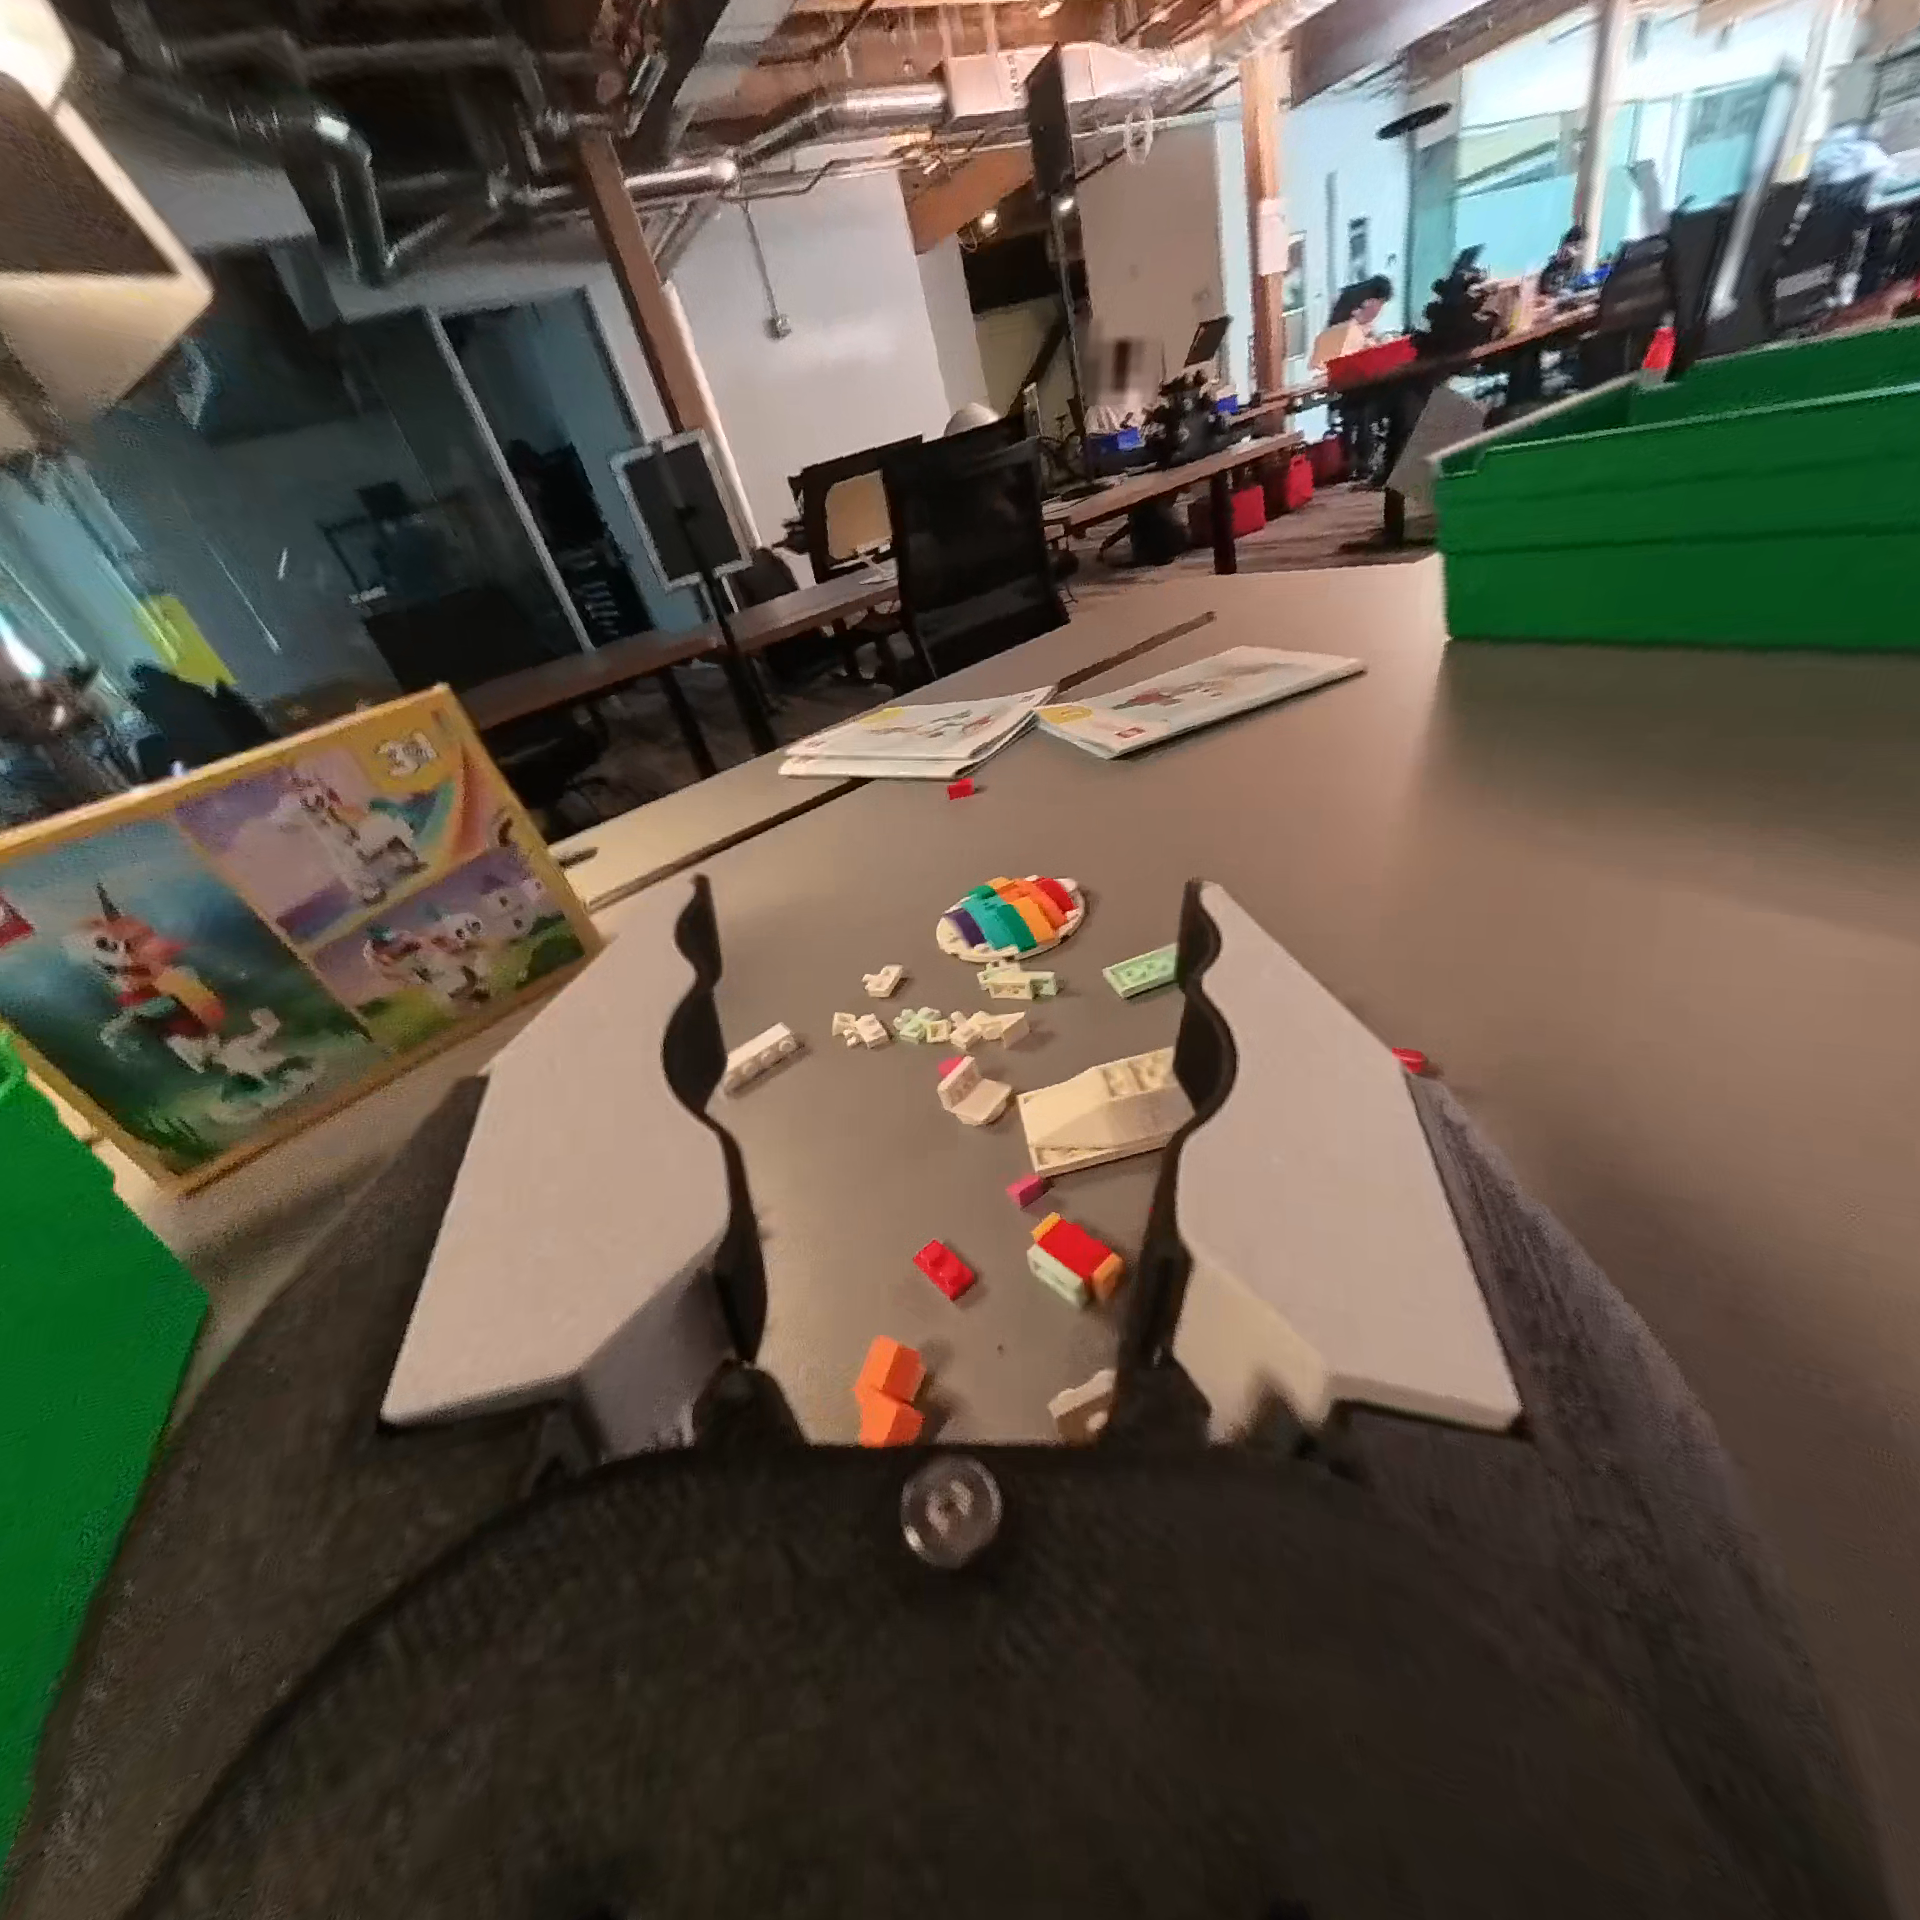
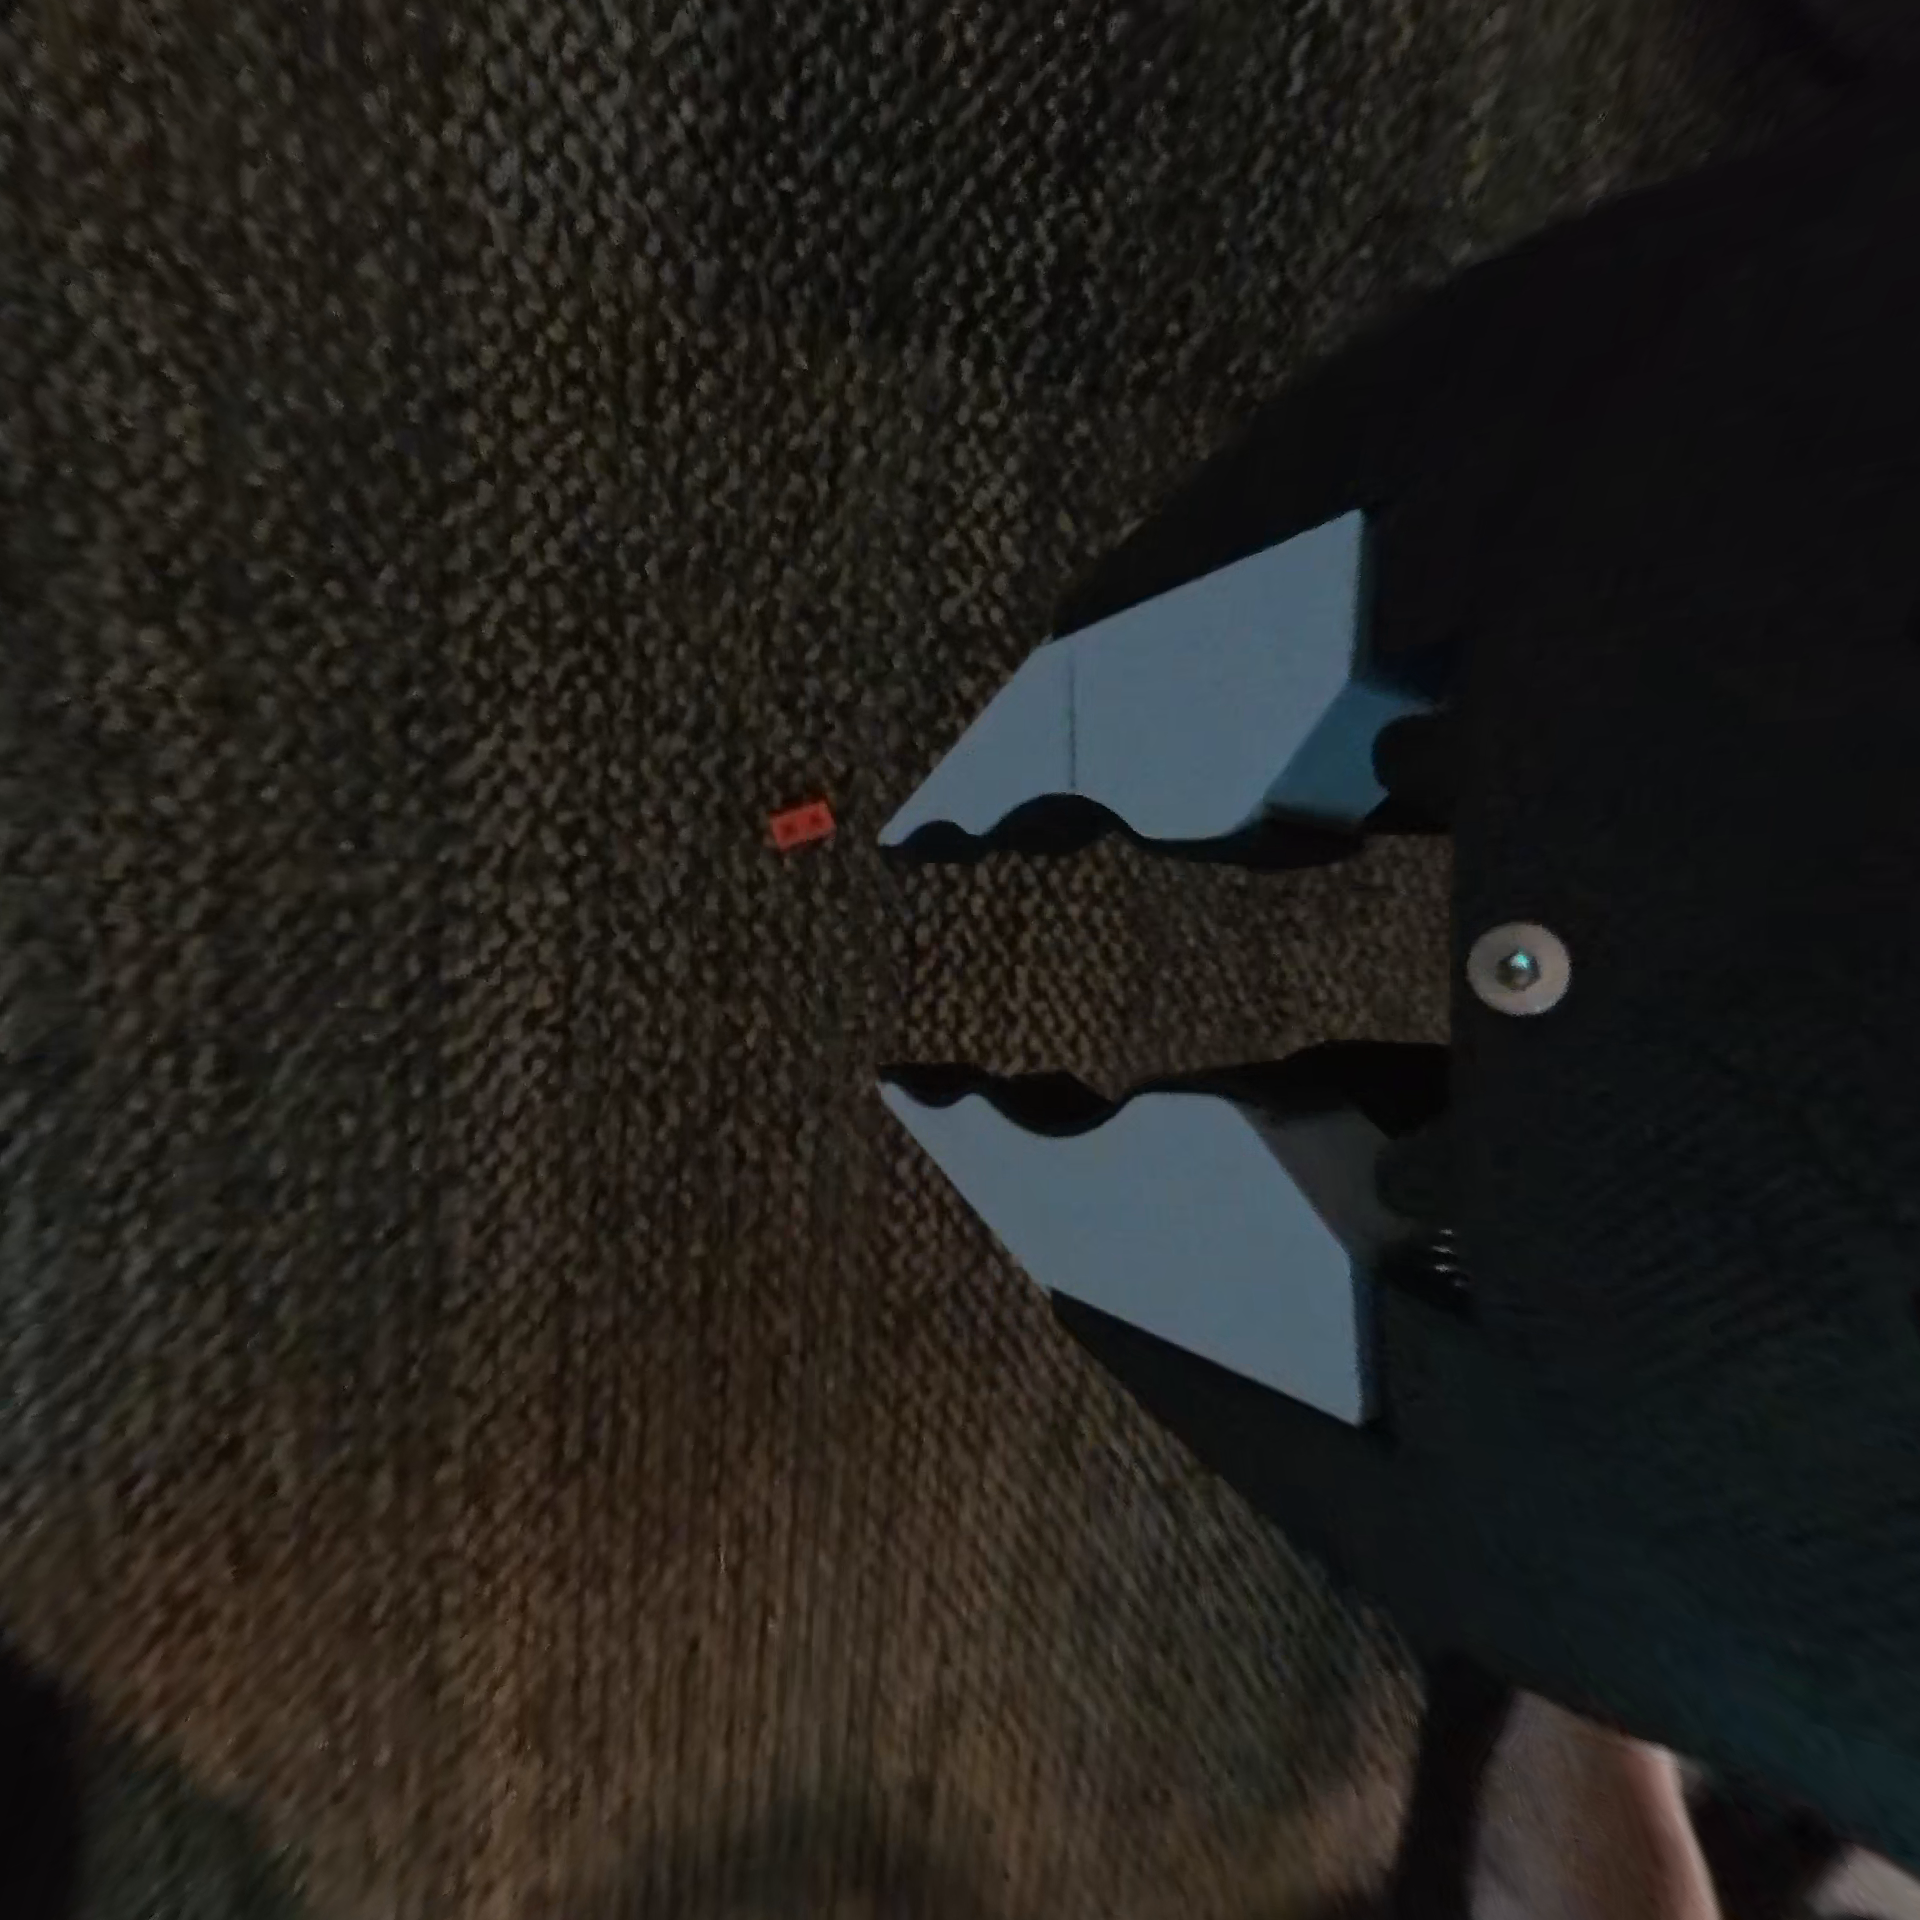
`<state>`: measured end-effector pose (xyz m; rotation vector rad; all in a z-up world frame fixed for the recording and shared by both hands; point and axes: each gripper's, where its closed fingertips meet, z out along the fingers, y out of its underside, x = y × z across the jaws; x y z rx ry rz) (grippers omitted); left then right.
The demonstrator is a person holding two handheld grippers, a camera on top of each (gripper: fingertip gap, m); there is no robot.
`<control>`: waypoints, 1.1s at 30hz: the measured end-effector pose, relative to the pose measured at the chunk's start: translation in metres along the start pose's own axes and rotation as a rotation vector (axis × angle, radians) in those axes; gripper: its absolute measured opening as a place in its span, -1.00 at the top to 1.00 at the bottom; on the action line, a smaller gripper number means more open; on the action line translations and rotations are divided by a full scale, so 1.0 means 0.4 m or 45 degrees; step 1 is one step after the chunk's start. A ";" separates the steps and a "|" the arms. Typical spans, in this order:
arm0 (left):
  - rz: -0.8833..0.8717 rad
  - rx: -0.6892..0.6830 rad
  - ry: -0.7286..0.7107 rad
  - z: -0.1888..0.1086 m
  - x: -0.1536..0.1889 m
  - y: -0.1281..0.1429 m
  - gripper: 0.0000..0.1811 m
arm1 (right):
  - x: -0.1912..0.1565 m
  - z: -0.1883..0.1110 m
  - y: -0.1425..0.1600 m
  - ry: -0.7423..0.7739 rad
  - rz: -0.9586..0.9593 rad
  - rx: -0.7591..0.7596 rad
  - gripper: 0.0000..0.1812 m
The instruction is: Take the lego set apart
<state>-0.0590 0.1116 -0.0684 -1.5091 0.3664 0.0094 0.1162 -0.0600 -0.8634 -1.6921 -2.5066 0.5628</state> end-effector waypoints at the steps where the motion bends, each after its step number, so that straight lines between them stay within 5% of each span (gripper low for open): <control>1: -0.045 -0.015 -0.009 0.001 -0.009 0.006 0.04 | -0.001 0.023 0.008 -0.027 0.013 -0.012 0.64; 11: -0.229 -0.038 -0.027 0.006 -0.046 0.027 0.07 | 0.078 0.120 -0.025 0.212 0.050 0.091 0.61; 26: -0.538 -0.011 -0.011 0.007 -0.098 0.042 0.06 | 0.063 0.168 0.028 0.167 -0.032 -0.044 0.60; 33: -0.618 -0.019 0.003 0.008 -0.106 0.049 0.07 | 0.082 0.166 0.028 0.155 0.048 -0.067 0.93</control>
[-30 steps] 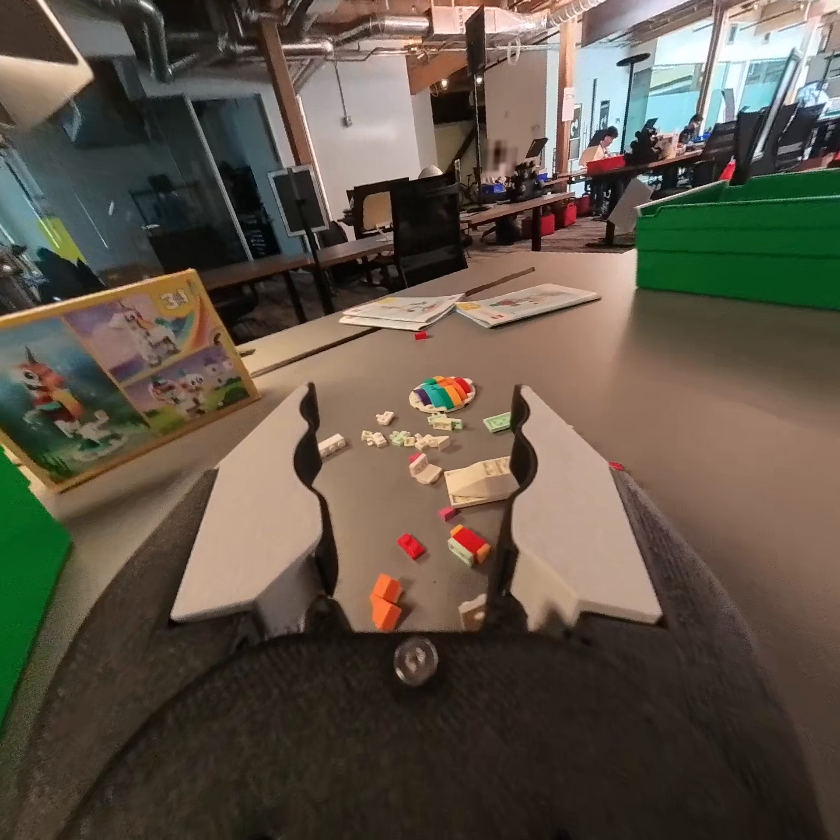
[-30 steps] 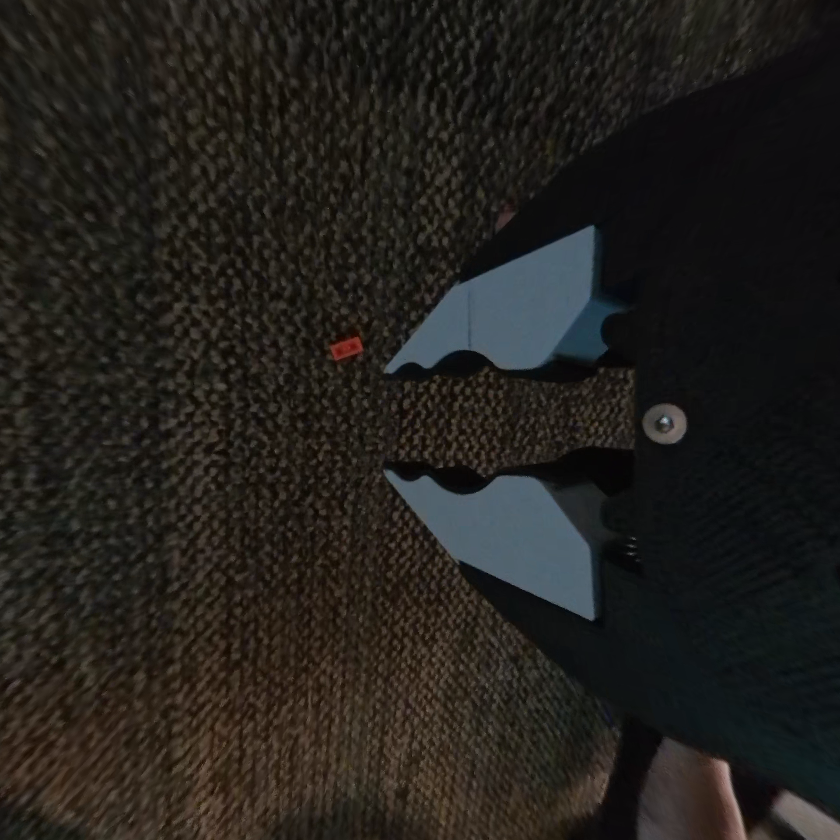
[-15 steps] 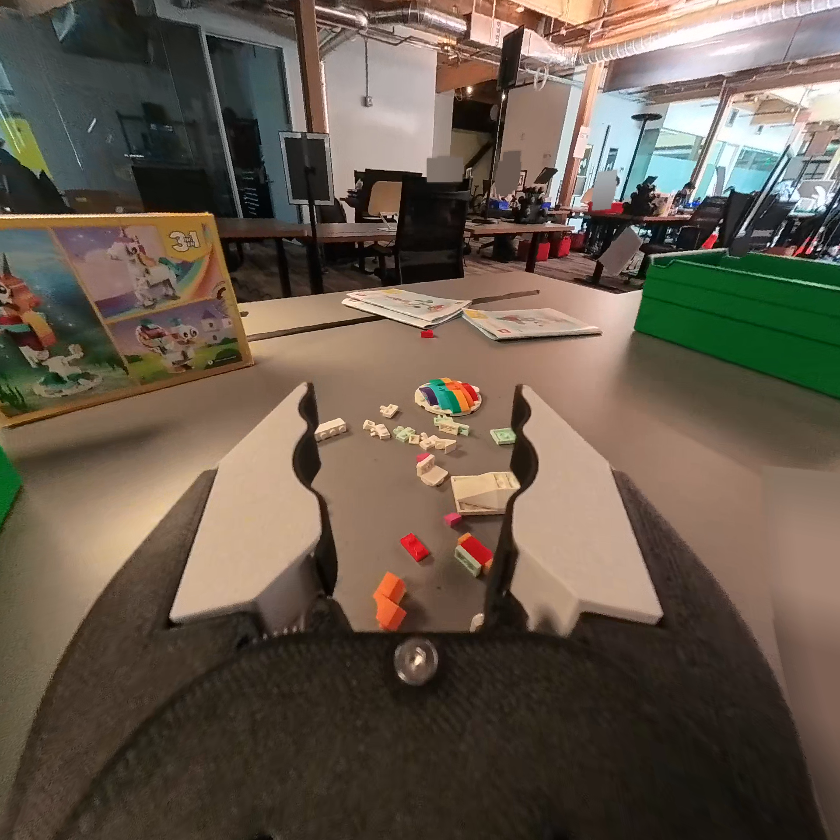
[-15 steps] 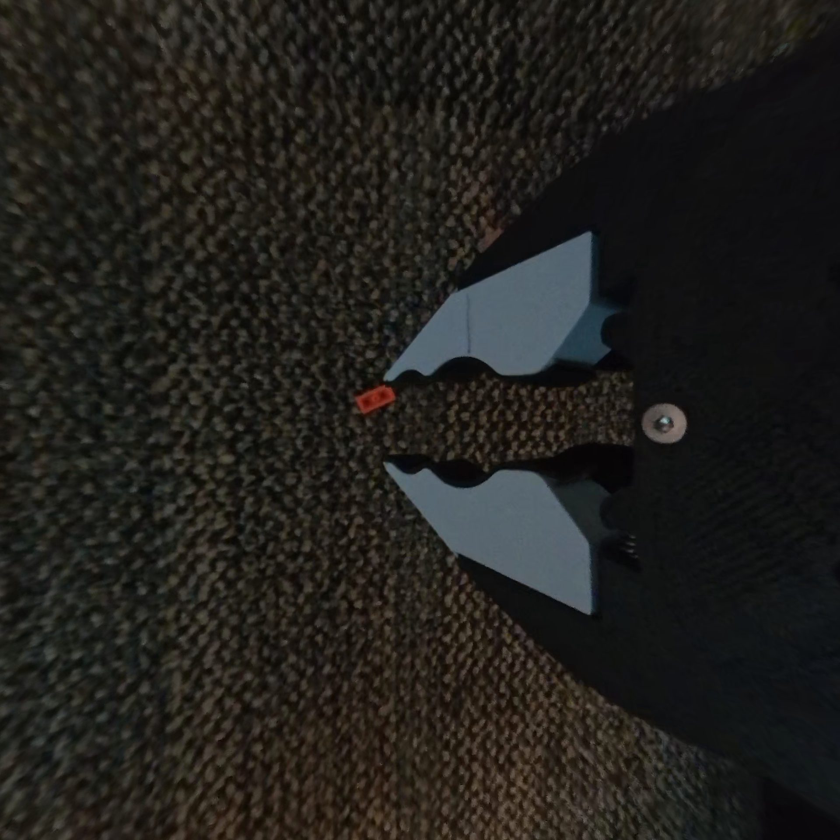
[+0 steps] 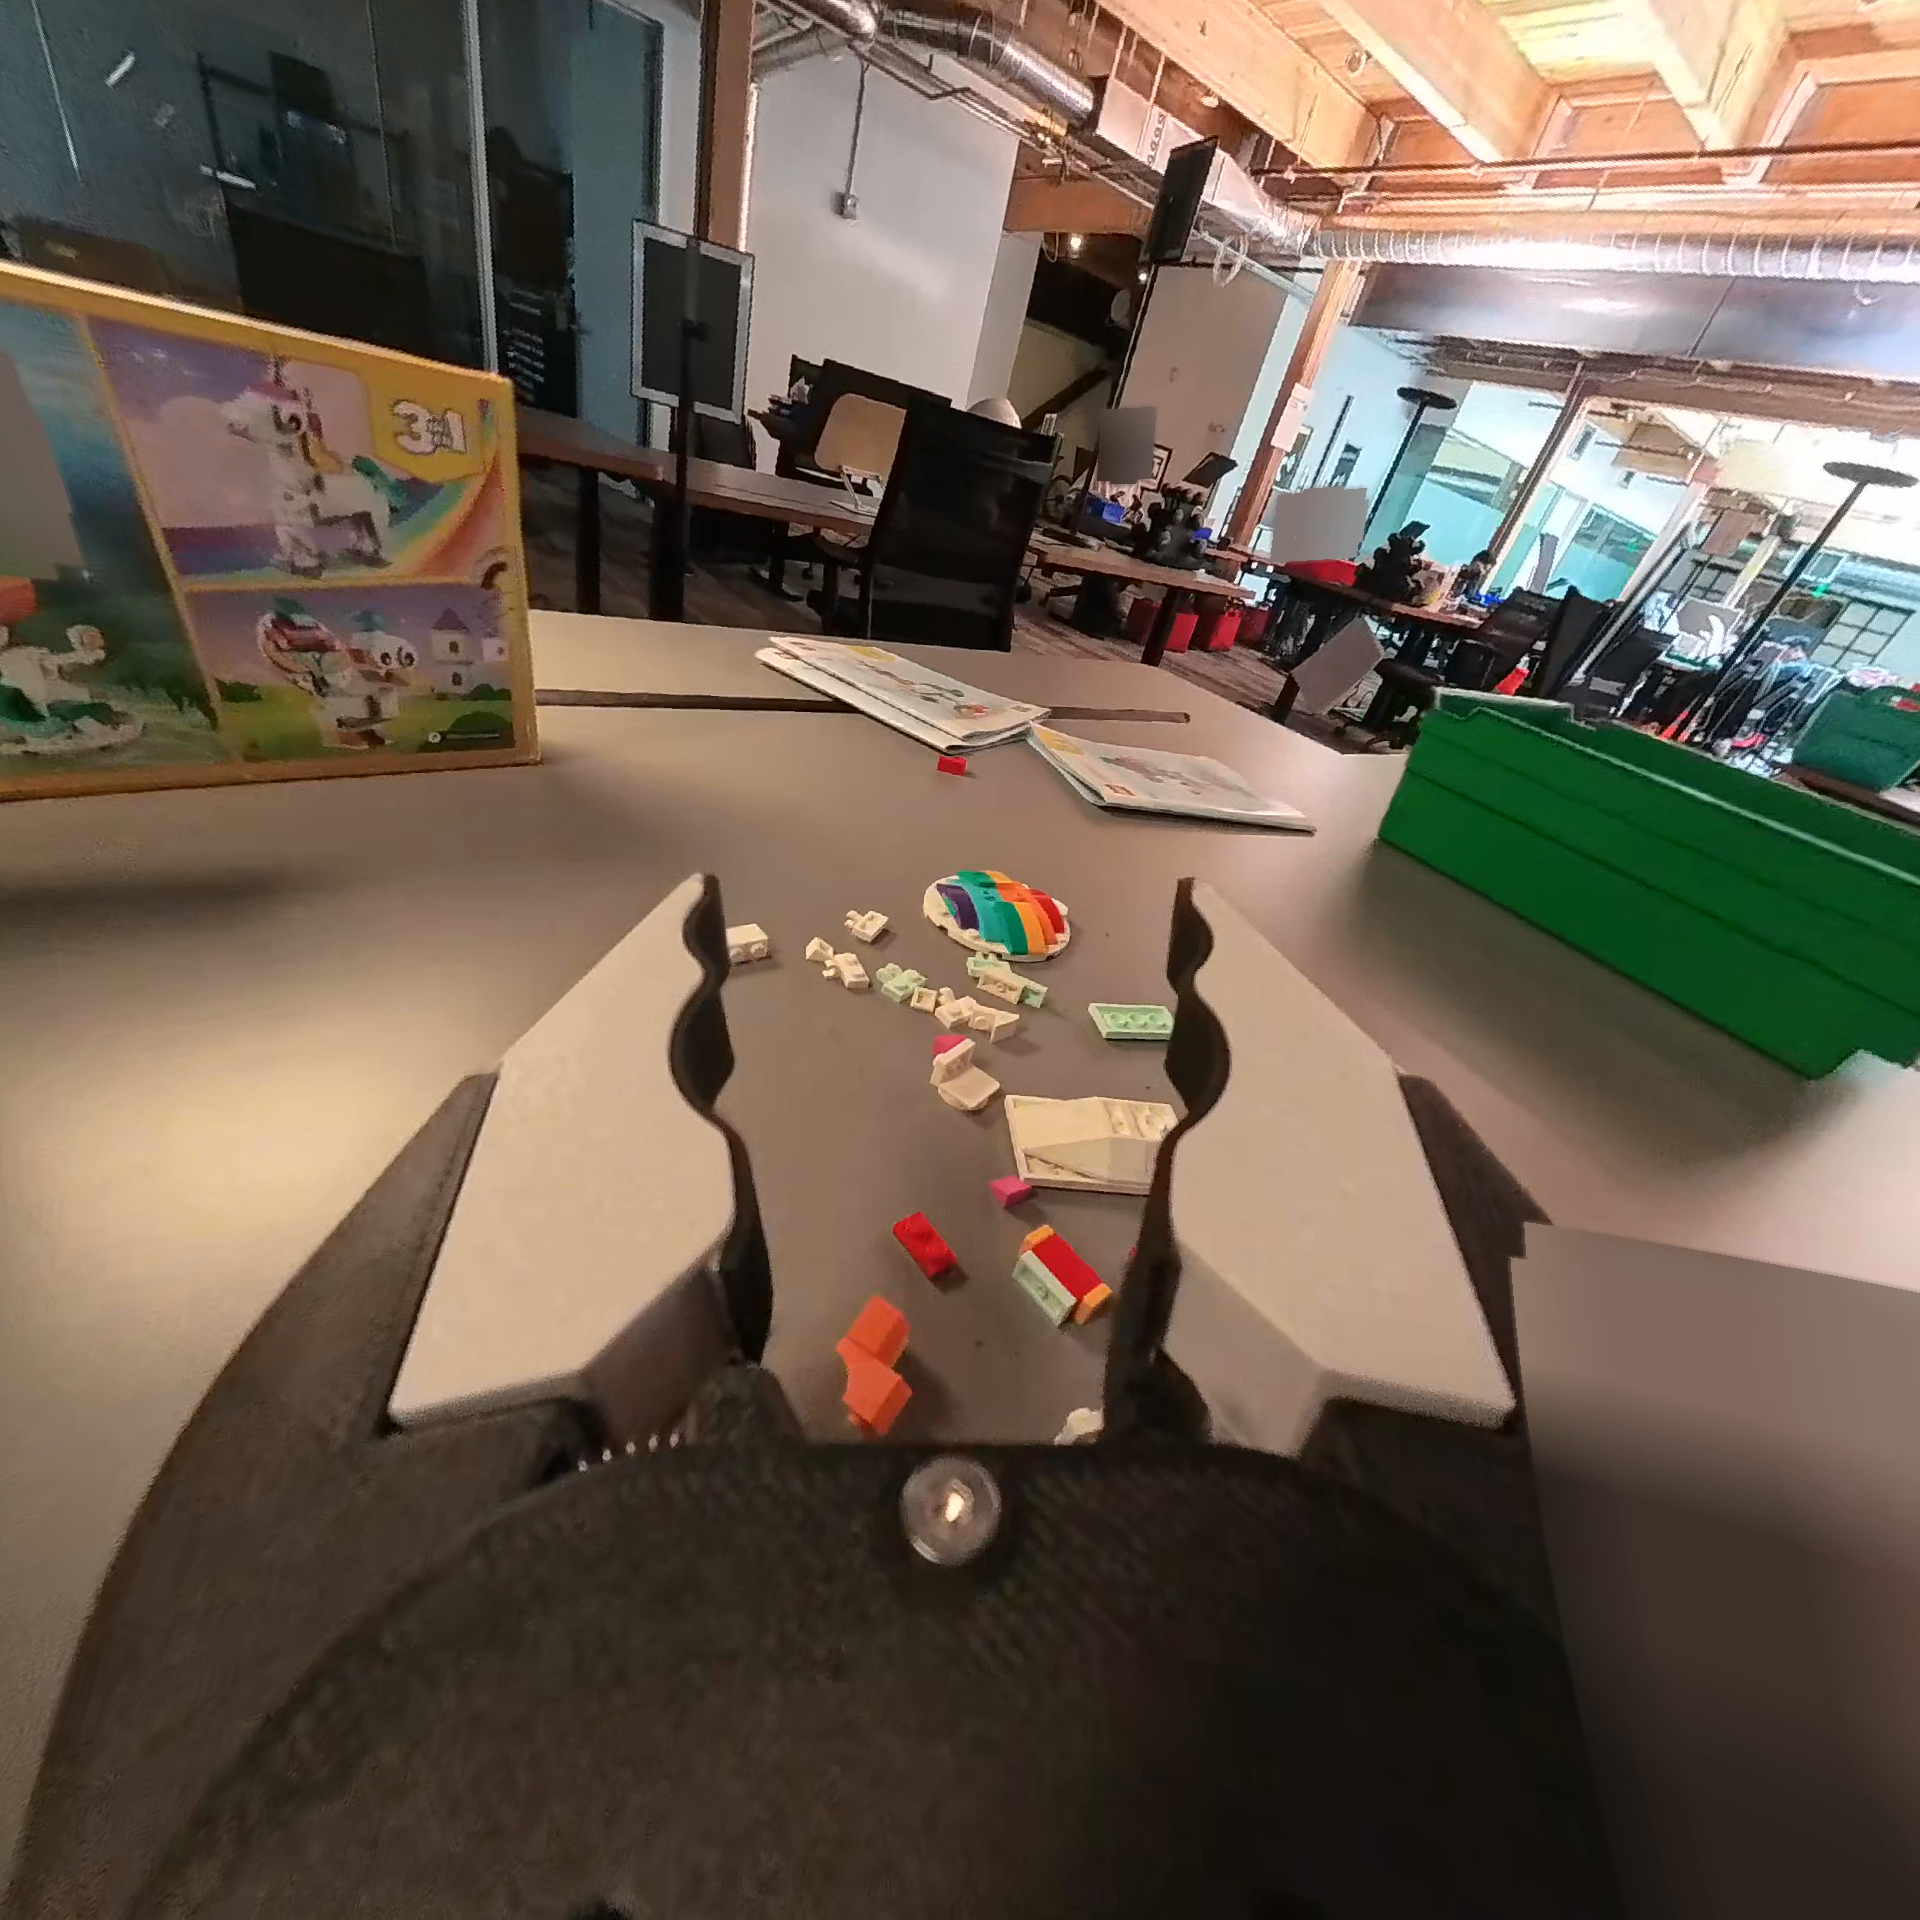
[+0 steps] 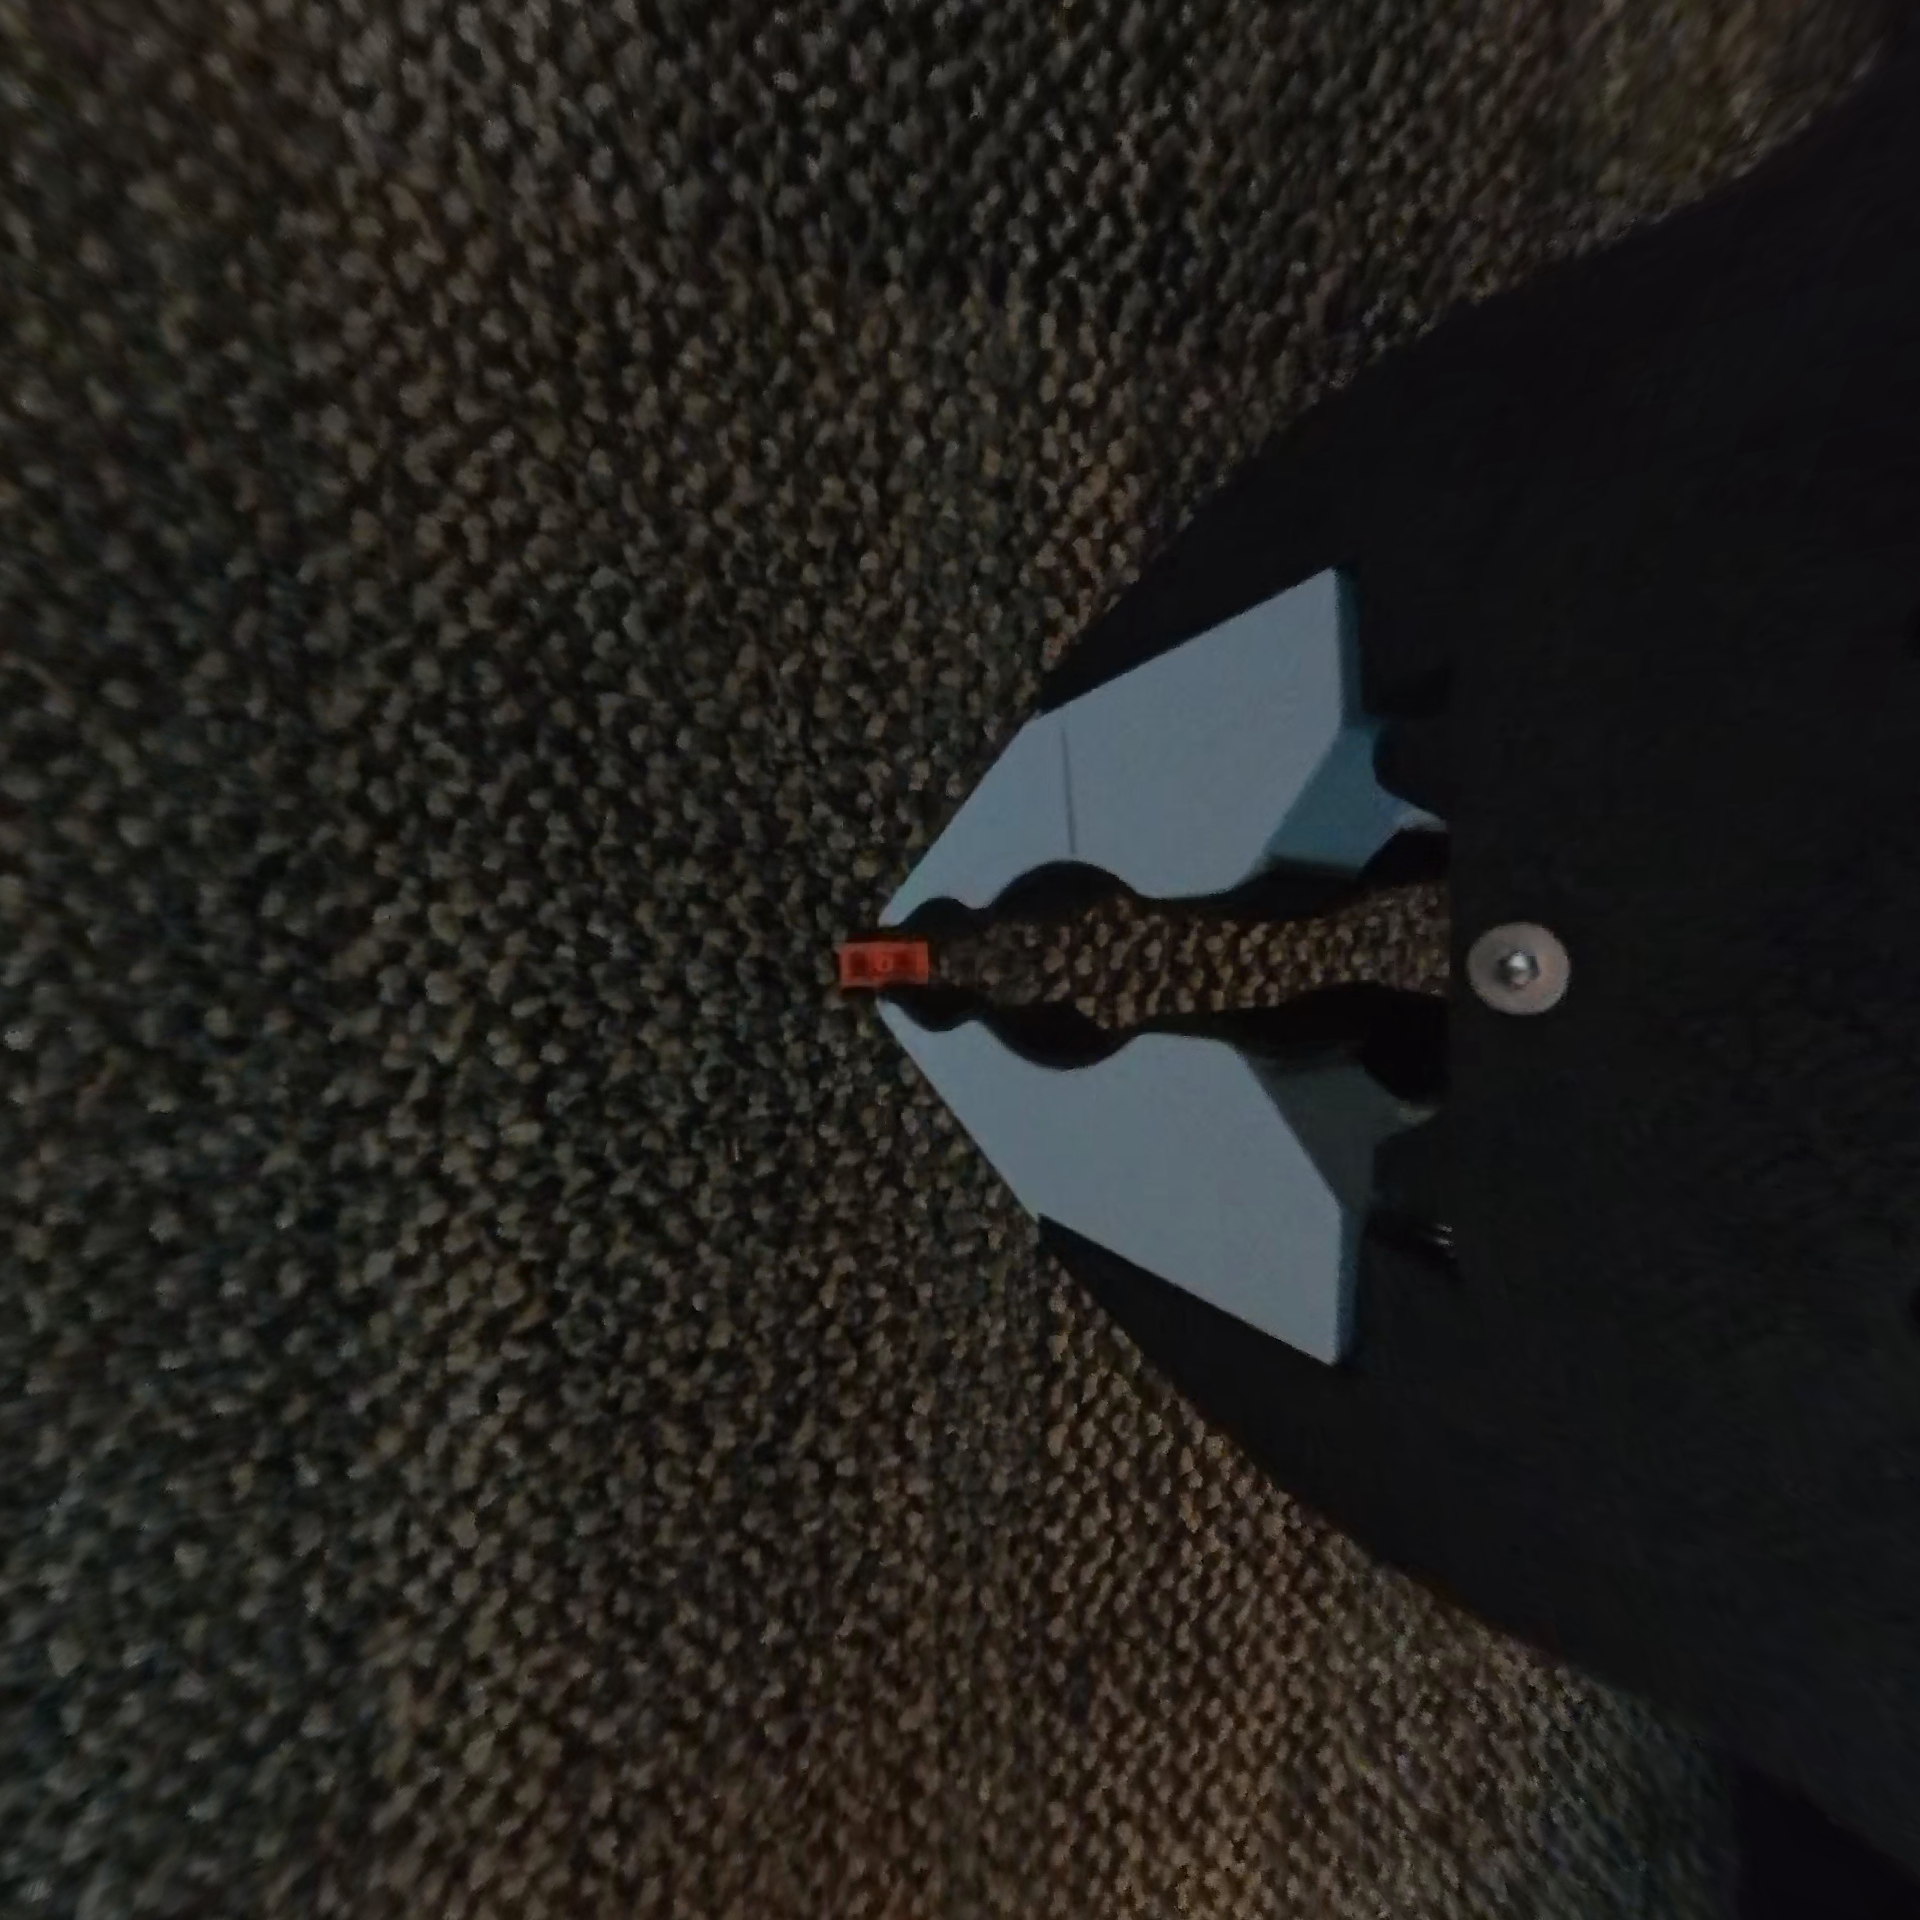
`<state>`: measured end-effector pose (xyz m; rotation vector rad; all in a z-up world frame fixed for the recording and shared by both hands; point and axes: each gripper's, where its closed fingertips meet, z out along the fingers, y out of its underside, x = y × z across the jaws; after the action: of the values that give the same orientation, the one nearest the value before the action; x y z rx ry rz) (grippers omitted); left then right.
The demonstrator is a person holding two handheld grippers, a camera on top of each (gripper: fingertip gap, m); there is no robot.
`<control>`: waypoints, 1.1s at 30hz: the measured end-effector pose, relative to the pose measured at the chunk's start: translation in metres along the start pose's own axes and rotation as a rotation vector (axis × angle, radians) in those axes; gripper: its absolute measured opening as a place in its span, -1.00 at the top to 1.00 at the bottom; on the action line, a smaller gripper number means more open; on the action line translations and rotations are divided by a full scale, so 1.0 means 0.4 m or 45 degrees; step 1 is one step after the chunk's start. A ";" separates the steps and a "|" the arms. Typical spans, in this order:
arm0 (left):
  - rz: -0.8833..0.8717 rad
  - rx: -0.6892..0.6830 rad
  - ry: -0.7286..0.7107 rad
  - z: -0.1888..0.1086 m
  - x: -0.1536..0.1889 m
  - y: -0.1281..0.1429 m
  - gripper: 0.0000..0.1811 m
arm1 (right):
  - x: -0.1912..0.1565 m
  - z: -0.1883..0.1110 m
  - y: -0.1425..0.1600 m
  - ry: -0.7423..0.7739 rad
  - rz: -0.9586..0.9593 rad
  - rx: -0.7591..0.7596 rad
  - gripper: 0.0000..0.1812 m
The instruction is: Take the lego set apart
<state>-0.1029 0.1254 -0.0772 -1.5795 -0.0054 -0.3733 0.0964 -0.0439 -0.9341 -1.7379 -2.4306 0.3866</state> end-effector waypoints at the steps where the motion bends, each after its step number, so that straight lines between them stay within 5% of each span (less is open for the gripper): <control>1: -0.020 0.006 0.000 -0.001 -0.003 -0.002 0.07 | 0.001 0.002 -0.002 0.009 -0.019 -0.003 0.93; 7: -0.086 0.041 0.012 -0.013 -0.013 -0.012 0.08 | -0.025 -0.046 -0.044 -0.010 0.020 0.098 0.94; 12: -0.117 0.164 0.050 -0.049 -0.014 -0.048 0.00 | -0.019 -0.240 -0.120 -0.001 -0.007 0.120 0.93; 19: -0.104 0.151 -0.084 -0.078 -0.030 -0.034 -0.03 | -0.056 -0.783 -0.414 0.071 0.216 0.573 0.93; 23: 0.032 0.031 -0.106 -0.117 0.019 -0.010 0.00 | -0.156 -1.109 -0.534 0.248 0.038 0.720 0.93; 29: 0.024 0.175 0.195 -0.319 0.348 -0.155 -0.04 | -0.293 -1.480 -0.631 0.623 -0.228 0.994 0.93; 33: 0.104 0.234 0.313 -0.515 0.491 -0.154 -0.03 | -0.375 -1.704 -0.642 0.867 -0.179 1.278 0.93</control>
<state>0.0204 -0.1163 0.0287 -1.3403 0.2077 -0.4868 0.0829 -0.1735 -0.2019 -0.9993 -1.4357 0.6887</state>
